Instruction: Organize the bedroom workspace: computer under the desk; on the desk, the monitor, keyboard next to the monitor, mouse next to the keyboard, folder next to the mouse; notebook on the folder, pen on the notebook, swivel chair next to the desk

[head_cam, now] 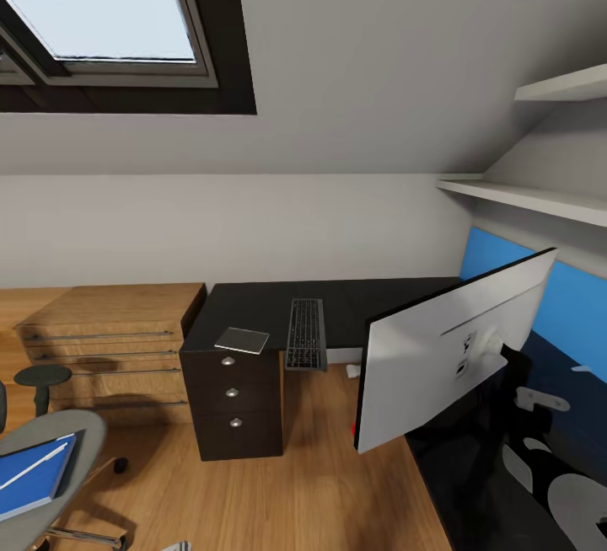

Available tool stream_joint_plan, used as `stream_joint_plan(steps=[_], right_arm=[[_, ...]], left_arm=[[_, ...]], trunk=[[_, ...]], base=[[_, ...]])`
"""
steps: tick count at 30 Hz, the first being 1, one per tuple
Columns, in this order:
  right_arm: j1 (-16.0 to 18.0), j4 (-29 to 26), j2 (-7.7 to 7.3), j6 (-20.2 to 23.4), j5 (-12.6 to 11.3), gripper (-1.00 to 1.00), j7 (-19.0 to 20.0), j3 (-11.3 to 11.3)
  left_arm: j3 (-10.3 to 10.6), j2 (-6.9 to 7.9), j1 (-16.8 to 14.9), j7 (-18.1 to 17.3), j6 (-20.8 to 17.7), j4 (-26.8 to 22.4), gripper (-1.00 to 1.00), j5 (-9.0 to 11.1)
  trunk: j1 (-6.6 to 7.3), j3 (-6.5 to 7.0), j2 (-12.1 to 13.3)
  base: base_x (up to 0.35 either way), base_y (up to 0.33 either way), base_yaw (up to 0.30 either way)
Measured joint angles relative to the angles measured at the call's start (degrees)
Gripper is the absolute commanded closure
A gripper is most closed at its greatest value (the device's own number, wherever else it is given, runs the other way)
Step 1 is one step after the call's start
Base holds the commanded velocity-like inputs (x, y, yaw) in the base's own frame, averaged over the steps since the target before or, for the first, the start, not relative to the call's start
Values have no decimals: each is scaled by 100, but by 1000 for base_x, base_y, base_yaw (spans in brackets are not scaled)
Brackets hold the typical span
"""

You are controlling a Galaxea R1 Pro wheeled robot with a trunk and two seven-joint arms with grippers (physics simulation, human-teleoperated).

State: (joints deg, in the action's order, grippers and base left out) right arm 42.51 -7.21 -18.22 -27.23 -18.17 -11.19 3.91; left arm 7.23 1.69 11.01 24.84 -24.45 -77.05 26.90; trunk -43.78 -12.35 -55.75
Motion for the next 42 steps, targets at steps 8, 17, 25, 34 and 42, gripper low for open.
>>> stream_joint_plan(steps=[8, 17, 25, 34, 42], right_arm=[[0, -2, 4, -1, -5, 100, 4, -2], [-2, -11, 8, -9, -8, 100, 29, 19], [-4, -14, 11, -11, -39, 100, 35, 39], [-4, -17, 12, -6, -38, 100, 35, 40], [-2, -13, 12, -4, -30, 100, 42, 34]], left_arm=[[0, 0, 0, 0, 0, -2, -100, -1], [2, 0, -1, -1, 0, 0, -100, -6], [5, 0, -1, 0, 0, -2, -100, -6], [8, 0, -1, 0, 0, -1, -100, -6], [1, 0, -1, 0, 0, -1, -100, -1]], trunk=[[0, 0, 0], [0, -1, 0], [0, -1, 1], [0, -1, 1], [0, 0, 0]], base=[[0, 0, 0], [0, 0, 0], [0, 0, 0], [0, 0, 0], [0, 0, 0]])
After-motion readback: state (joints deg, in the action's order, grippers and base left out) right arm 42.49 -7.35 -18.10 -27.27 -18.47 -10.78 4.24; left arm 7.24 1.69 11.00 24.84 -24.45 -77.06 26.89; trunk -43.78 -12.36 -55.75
